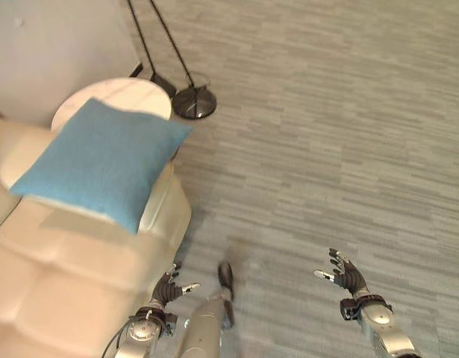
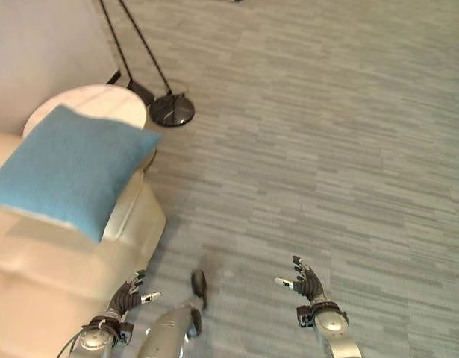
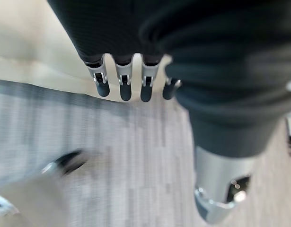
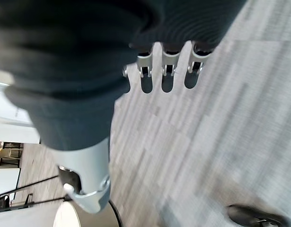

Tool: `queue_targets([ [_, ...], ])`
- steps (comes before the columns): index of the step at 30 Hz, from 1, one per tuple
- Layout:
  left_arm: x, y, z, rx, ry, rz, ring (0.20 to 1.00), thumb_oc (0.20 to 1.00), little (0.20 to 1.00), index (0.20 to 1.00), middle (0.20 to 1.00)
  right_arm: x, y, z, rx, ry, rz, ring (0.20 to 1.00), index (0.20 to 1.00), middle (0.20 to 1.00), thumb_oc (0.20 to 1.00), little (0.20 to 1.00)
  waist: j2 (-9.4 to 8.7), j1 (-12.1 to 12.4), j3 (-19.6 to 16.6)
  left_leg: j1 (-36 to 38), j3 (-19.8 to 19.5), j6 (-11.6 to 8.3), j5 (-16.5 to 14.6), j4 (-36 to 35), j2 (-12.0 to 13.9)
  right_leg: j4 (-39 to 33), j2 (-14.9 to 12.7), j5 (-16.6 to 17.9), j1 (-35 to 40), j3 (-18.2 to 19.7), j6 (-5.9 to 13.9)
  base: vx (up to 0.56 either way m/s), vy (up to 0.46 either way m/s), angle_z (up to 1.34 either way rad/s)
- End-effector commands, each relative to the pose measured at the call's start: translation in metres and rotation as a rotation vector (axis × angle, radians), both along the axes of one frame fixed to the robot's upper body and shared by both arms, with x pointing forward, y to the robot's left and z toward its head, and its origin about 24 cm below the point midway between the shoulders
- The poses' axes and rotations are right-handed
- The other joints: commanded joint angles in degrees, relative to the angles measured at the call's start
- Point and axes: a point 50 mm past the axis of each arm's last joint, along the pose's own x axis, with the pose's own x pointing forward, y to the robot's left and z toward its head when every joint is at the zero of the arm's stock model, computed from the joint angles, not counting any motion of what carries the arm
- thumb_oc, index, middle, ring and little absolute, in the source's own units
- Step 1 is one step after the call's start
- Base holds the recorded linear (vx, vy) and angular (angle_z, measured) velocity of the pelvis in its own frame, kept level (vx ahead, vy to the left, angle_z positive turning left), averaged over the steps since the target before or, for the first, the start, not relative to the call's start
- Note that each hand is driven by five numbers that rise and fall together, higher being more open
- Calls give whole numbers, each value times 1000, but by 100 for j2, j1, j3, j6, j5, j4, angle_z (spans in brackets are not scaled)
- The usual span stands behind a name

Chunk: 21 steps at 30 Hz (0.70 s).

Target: Pick up all the scattered cushions and arrange them neatly on the sofa.

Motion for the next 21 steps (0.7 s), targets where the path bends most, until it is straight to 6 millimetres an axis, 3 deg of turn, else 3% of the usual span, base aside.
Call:
queue_targets([
  [1,32,0,28,-10,-168,-20,1000,1000,1000,1000,1000,34,-6,28,-22,-155,22,1000,1000,1000,1000,1000,-8,155,249,127,-425,-1229,-321,285,562,312,-1764,1574,-769,346,606,337,219,-16],
  [2,32,0,28,-10,-168,-20,1000,1000,1000,1000,1000,34,-6,28,-22,-156,22,1000,1000,1000,1000,1000,7,166,235,114,-421,-1231,-309,274,582,300,-1745,1594,-788,354,601,497,272,5],
  [3,34,2,31,-1,-176,-22,1000,1000,1000,1000,1000,38,-1,30,-14,-173,26,1000,1000,1000,1000,1000,128,114,290,550,-524,-1097,-490,108,479,745,-1740,1732,-1220,397,538,363,164,38],
  [6,33,0,29,-3,-169,-32,1000,1000,1000,1000,1000,37,-2,31,-14,-178,32,1000,1000,1000,1000,1000,261,-74,361,996,-786,-1051,-585,-88,327,599,-1516,1263,-1726,495,419,384,109,68],
  [9,31,-4,25,-9,-153,-44,1000,1000,1000,1000,1000,35,-4,30,-20,-168,30,1000,1000,1000,1000,1000,328,-283,437,1264,-1113,-1103,-616,-193,213,-152,-1186,701,-2054,705,358,297,-46,115],
  [10,29,-7,22,-16,-142,-48,1000,1000,1000,1000,1000,35,-5,29,-29,-161,33,1000,1000,1000,1000,1000,300,-359,459,1376,-1338,-1154,-640,-277,93,-950,-966,711,-2274,979,395,297,-114,124],
  [12,27,-5,18,1,-123,-48,1000,1000,1000,1000,1000,33,-7,28,-42,-155,34,1000,1000,1000,1000,1000,263,-353,464,1419,-1506,-1234,-656,-276,38,-1371,-974,698,-2089,911,428,154,-137,111],
  [16,25,-9,15,-23,-110,-54,1000,1000,1000,1000,1000,24,-12,22,-38,-125,11,1000,1000,1000,1000,1000,201,-328,350,1298,-1717,-1499,-633,-173,-31,-1836,-1030,642,-1640,628,215,65,-165,146],
  [19,22,-10,10,-33,-89,-38,1000,1000,1000,1000,1000,21,-19,22,-47,-119,-18,1000,1000,1000,1000,1000,196,-398,356,1070,-1337,-1638,-682,231,128,-1956,-1128,510,-1376,239,97,54,-76,113],
  [21,20,-6,9,-33,-83,-8,1000,1000,1000,1000,1000,19,-21,20,-42,-108,-36,1000,1000,1000,1000,1000,201,-412,346,949,-549,-1596,-582,222,596,-1978,-1213,399,-1212,-93,44,98,11,89],
])
